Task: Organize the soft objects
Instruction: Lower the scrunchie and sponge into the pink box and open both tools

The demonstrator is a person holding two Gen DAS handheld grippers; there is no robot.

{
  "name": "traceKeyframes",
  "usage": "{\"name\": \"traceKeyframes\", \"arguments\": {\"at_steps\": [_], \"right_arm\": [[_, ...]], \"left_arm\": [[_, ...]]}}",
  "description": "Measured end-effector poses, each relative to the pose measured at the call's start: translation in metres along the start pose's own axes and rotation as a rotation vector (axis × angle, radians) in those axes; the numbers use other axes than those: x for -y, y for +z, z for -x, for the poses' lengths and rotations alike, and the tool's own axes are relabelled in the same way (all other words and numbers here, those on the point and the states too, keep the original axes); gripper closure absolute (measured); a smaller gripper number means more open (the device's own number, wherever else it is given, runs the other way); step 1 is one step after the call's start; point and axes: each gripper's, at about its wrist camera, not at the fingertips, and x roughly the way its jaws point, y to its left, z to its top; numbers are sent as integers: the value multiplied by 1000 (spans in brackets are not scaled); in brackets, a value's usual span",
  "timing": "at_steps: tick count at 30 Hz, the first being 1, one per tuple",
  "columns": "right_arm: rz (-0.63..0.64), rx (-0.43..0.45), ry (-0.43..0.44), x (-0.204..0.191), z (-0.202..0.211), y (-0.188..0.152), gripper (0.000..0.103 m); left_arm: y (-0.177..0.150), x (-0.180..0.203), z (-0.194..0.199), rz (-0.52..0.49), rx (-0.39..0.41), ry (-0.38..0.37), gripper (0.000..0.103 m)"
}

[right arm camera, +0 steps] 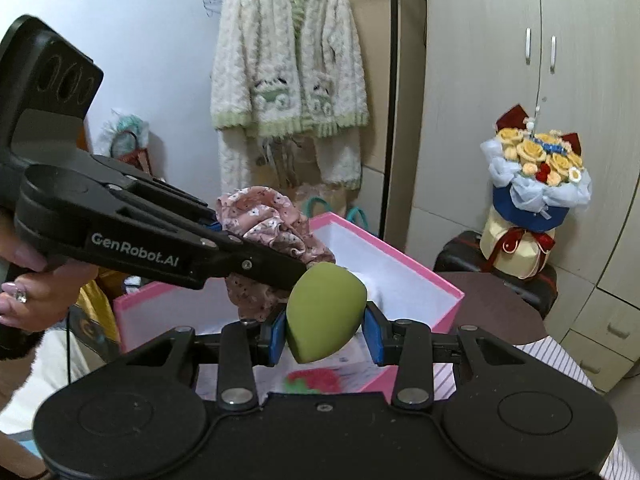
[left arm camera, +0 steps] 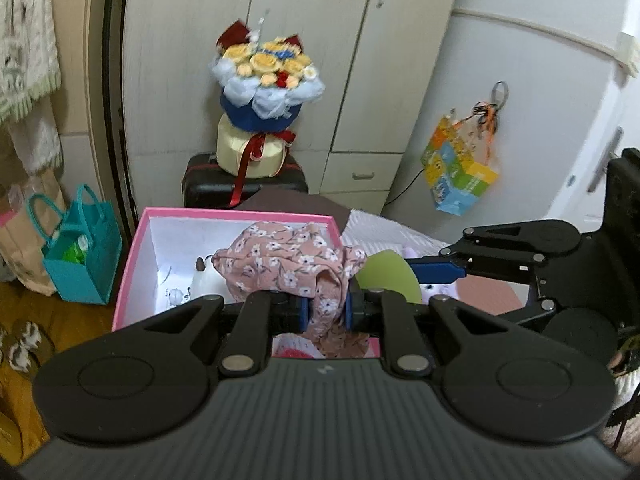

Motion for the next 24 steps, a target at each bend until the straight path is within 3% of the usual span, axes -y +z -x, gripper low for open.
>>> {"name": "traceKeyframes", "arguments": {"at_steps": [11,20,22,24], "right_arm": [[76,-134,-27,27,-72,-4,58],[182,-197,-86,16,-95,-3,58],[187,-203,-89,15,-98,-3,58],[188,-205,-96,15,-99,-3,49]], "left_arm": [[-4,-41,-73,146,-126,11,88],[-6,-39,-91,118,-177,74,86],[-5,-40,-91,116,-177,93,78],[-6,-39,-87,92,-168,101,68]]}}
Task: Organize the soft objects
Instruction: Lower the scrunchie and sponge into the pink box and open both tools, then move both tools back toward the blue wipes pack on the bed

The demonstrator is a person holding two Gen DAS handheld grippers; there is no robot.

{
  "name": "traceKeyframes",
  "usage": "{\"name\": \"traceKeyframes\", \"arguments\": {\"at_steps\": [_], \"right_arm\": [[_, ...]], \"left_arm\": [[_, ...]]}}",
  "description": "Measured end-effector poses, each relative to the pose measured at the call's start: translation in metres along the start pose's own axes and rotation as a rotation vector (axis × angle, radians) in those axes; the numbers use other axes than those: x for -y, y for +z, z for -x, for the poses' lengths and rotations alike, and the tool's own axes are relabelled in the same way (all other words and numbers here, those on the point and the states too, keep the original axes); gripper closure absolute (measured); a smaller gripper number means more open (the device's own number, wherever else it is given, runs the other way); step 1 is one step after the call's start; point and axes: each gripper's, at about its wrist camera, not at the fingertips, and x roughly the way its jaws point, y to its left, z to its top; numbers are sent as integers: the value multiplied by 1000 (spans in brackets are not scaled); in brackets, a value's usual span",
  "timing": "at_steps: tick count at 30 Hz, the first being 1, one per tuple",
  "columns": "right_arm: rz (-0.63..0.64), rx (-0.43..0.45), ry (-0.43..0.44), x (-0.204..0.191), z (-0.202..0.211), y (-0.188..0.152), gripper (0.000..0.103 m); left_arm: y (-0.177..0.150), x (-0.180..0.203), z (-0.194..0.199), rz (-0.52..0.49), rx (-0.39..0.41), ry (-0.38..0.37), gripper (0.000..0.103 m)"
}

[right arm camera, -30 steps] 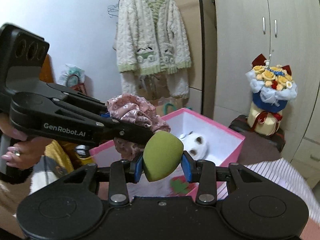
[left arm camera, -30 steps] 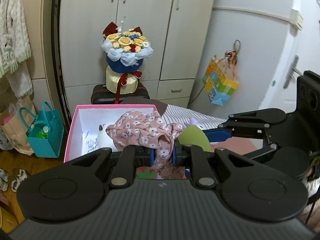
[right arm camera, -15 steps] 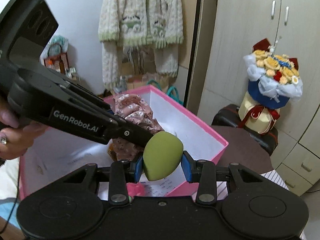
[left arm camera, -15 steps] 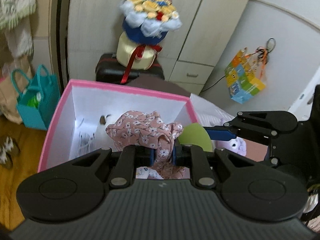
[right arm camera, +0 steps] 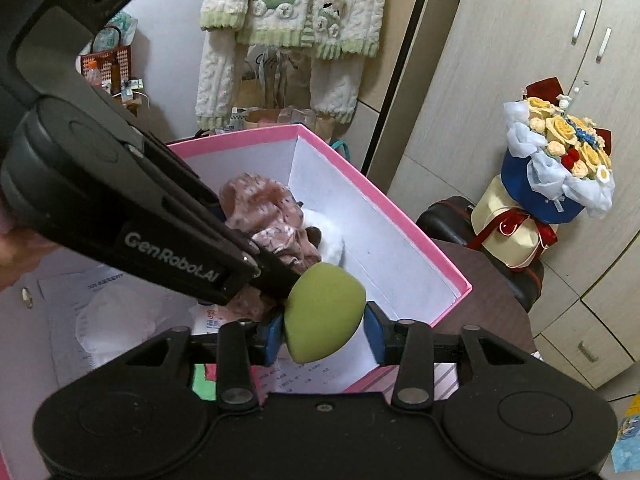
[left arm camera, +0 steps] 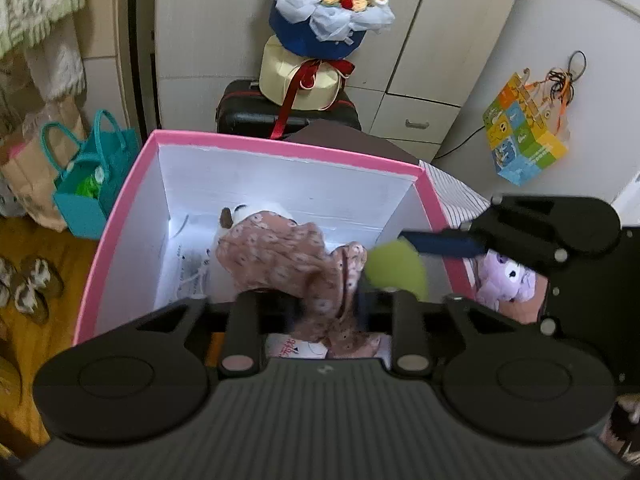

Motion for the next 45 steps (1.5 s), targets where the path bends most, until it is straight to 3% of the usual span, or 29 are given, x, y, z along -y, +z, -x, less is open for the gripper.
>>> {"name": "traceKeyframes", "arguments": {"at_steps": [2,7,12,19,28,38,45], "right_arm": [[-10,18,2,1,4,-1,42],[-102,79,46,8,28,-10,41],[-233,152,127,13,62,-26,41],[-348,198,183,7,106,-52,41],[-321,211,117,-17,163,-68,37],[-286,226,38,-45,222,-106,32],[-289,220,-12,-48,241,-140,23]], "left_arm": [[-4,4,9,-36,27,18,58],[-13,9,44,-113,119,37,36],[-25,11,83,-172,200,54,27],[-49,12,129,-209,218,77,27],[-80,27,179,-208,186,-39,27],[-113,82,206,-313,166,-152,26],[-126,131,189,-368,125,-218,22]]}}
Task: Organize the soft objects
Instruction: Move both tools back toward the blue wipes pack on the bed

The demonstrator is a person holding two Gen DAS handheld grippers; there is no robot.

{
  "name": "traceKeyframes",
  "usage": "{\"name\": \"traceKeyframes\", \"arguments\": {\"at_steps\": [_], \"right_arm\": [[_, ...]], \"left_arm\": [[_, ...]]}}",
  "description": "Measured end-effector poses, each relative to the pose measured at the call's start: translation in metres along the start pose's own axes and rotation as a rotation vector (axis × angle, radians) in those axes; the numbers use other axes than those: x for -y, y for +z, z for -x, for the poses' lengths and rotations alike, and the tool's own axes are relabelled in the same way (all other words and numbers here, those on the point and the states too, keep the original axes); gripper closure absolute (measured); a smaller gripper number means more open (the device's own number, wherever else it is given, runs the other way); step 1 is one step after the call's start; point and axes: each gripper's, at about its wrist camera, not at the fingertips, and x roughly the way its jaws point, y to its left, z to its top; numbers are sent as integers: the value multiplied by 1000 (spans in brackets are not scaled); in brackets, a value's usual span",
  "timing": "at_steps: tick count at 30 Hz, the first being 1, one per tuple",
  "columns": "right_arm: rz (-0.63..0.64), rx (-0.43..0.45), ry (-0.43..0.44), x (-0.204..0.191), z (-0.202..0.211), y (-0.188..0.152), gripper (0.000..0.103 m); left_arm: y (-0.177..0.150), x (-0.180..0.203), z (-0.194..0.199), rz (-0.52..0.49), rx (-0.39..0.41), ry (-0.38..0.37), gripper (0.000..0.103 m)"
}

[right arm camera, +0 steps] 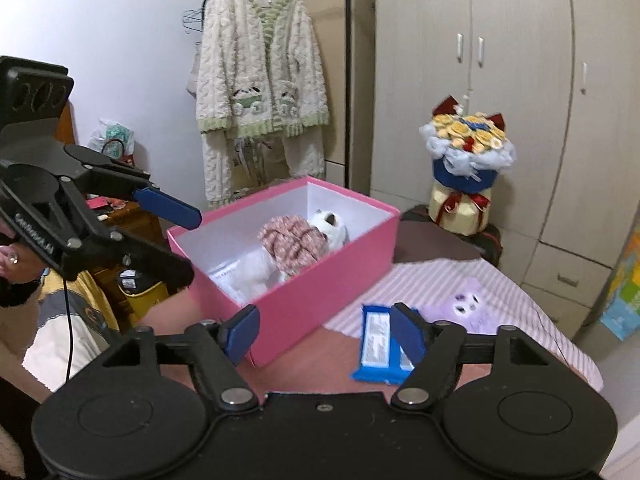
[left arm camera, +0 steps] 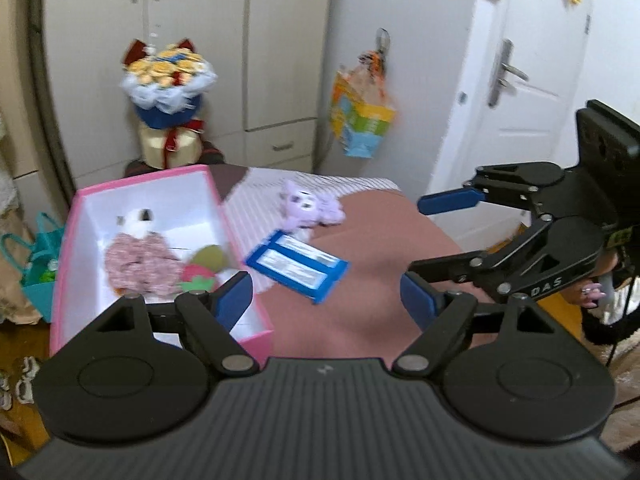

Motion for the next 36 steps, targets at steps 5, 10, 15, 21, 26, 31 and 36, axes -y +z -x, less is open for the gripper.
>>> {"name": "traceKeyframes", "arguments": {"at_steps": [5,10,15,21,26,31,36], "right_arm": [[-10,-13,-14,17,2,-18,22],[5,-9,-15,28,-5,-33,20],[37,-7,10,37,-20,-48,19],[24,-15,56,53,-51,-61,17],[50,-22,82,65,-81,-75,17],[66,-54,100,78,-110,-85,17],[153,-90,127,78,-130,-84,17]], "left_arm": [[5,23,-26,-7,6,-20,14],[9,38,-57,17,3,-37,11],[8,44,-94,50,-5,5,11],[-2,28,-139,177,-46,67,12],[-12,23,-168,222,-63,125,14],[-19,22,-191,232,-38,214,22],[-24,8,-212,333,-37,239,31]]}}
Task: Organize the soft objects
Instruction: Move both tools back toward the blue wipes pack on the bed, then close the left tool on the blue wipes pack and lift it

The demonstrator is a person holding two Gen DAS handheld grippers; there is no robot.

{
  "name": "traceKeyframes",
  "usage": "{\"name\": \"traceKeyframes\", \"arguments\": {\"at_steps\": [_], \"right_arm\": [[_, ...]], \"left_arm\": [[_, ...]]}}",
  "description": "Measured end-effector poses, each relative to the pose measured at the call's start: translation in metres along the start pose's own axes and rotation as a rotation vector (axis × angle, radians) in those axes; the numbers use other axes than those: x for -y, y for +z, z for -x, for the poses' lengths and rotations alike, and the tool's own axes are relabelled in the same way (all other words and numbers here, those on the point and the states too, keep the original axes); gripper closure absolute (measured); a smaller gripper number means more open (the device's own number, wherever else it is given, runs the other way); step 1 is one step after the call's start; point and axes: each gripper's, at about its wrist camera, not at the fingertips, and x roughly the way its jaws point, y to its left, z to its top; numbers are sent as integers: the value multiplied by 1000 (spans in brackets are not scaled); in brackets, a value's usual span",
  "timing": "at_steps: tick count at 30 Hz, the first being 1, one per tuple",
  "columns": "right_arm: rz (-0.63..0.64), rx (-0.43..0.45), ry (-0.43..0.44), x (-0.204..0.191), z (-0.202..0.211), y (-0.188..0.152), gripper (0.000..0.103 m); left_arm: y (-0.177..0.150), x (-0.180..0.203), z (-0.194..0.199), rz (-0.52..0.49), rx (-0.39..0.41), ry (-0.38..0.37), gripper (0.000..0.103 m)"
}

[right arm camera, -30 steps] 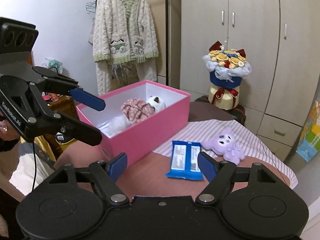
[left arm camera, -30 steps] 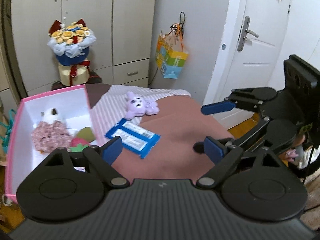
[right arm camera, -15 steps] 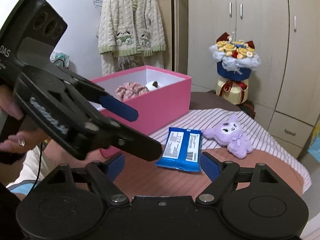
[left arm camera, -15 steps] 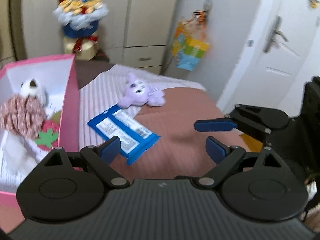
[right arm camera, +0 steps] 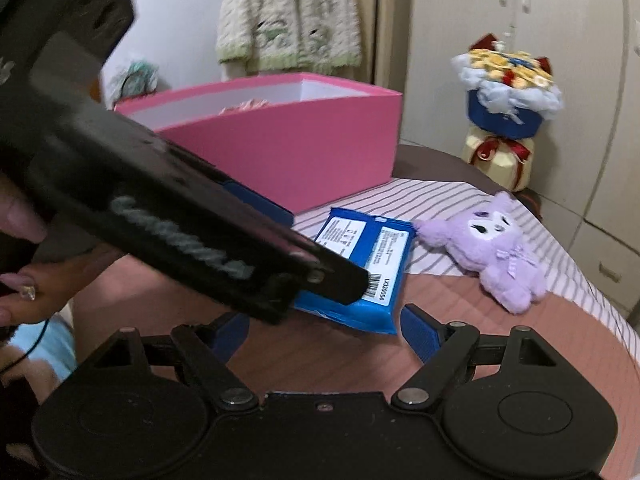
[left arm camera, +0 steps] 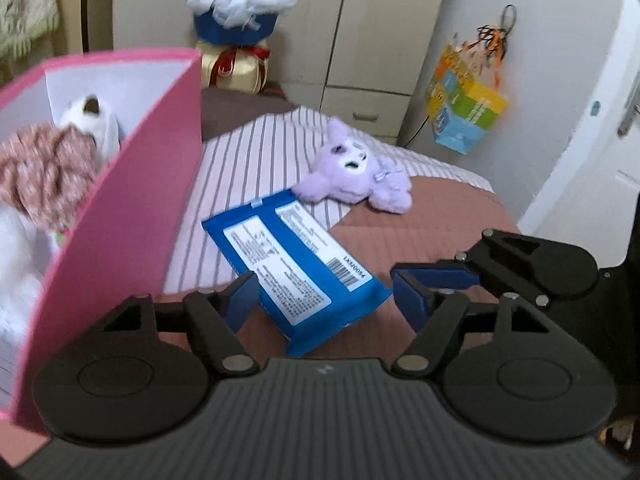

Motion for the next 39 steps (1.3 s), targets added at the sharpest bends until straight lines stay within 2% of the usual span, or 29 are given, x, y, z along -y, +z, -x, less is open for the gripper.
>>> {"name": "traceKeyframes", "arguments": {"at_steps": [4,8,12,17,22,30,34,39], "right_arm": [[76,-30,-5,-1,-11,3,17],[97,-56,32,5,-21,6,17],[75,-51,68,14,-28,8,15],[-24,-48,110,29,-38,8,11],[-11,-38,93,23,-40,6,11],[-51,-10,38,12,-39,5,22],[-56,-3,-4,3,-36,5,26],[-76,2,-44,-7,-30,4,30]], "left_arm": [[-3,-3,-13,40,-23,4,32],[-5,-5,-20,39,-22,35,32],[-4,-11,-25,74,-32,20,33],[-4,-14,-26,108,-21,19,38],[-5,-15,-26,118,-19,8,38],[-9,-18,-25,129,7,-3,39],[-13,-15,-22,111,14,9,45],[-17,-14,-15,101,7,-4,47]]}}
